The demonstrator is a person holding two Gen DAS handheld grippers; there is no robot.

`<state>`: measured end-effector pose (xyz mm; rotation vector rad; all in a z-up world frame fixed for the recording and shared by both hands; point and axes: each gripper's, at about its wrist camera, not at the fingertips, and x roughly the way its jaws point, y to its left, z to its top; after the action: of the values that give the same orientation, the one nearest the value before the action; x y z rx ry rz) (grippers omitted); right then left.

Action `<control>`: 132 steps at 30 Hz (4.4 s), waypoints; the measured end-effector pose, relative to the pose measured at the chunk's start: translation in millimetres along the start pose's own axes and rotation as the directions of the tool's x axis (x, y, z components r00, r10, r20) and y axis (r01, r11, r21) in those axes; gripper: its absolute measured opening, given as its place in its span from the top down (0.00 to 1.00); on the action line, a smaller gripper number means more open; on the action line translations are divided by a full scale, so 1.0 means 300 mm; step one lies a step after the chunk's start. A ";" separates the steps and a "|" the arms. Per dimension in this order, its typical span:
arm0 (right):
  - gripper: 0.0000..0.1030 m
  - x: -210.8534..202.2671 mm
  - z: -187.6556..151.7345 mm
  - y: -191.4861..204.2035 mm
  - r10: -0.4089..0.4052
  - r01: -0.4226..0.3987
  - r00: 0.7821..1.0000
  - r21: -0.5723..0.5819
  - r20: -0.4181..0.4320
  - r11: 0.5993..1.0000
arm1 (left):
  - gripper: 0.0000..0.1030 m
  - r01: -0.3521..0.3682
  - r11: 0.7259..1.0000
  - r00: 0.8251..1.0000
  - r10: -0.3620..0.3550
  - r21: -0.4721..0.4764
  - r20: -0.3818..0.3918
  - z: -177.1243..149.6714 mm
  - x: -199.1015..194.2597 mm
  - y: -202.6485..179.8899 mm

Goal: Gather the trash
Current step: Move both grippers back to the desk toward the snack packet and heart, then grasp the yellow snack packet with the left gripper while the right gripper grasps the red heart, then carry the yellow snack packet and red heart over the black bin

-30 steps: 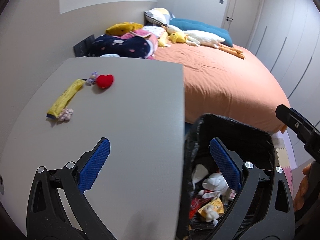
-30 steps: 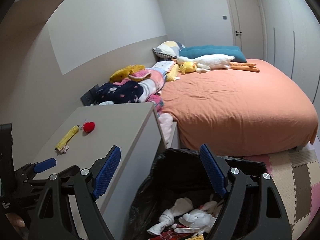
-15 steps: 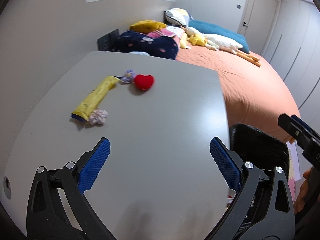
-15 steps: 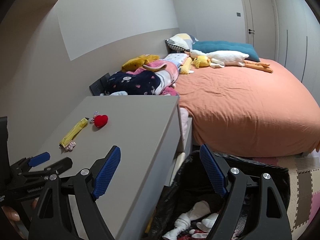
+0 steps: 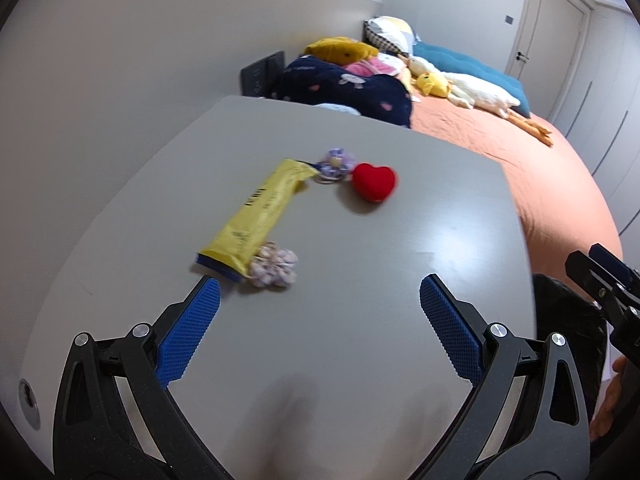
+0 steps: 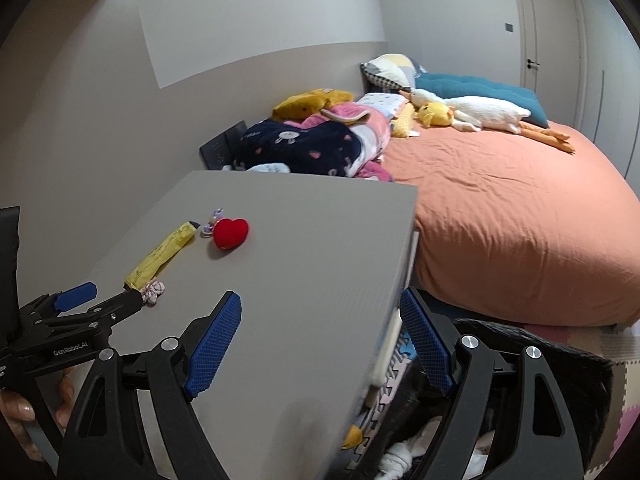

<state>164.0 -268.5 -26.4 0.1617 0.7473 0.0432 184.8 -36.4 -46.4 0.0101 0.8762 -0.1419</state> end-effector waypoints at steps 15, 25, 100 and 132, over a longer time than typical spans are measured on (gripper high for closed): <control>0.21 0.214 0.067 0.104 0.045 -0.045 0.996 -0.004 -0.071 0.999 | 0.12 -0.079 0.997 0.996 0.079 -0.012 -0.040 0.098 0.202 0.137; 0.21 0.349 0.099 0.192 0.066 -0.072 0.989 -0.041 -0.133 0.997 | 0.27 -0.085 0.996 0.995 0.086 0.029 -0.057 0.141 0.273 0.162; 0.52 -0.071 0.055 0.029 0.035 -0.040 0.997 -0.083 -0.069 0.996 | 0.80 -0.003 1.000 0.998 0.002 0.017 0.066 0.052 -0.183 -0.099; 0.52 -0.449 -0.172 -0.232 0.005 -0.005 1.000 -0.027 0.019 1.000 | 0.80 0.097 0.988 0.992 -0.105 0.122 0.066 -0.174 -0.355 -0.443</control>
<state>28.7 -343.5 15.7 0.1378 0.7273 0.0566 60.6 -151.7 8.4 0.0716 0.7953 -0.2878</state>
